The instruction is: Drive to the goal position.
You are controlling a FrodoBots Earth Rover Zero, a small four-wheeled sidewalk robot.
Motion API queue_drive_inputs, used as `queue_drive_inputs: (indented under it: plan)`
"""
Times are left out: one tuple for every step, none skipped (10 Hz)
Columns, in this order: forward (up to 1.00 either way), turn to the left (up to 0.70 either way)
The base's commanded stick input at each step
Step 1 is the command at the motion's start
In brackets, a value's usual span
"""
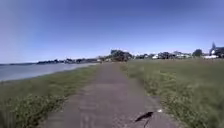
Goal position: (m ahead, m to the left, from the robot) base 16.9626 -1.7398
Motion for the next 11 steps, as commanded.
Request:
queue_drive_inputs:
  plan:
    - [0.7, 0.0]
    - [0.7, 0.0]
    - [0.7, 0.0]
    - [0.7, 0.0]
    - [0.7, 0.0]
    - [0.7, 0.0]
    - [0.7, 0.0]
    - [0.7, 0.0]
    - [0.7, 0.0]
    - [0.7, 0.0]
    - [0.7, 0.0]
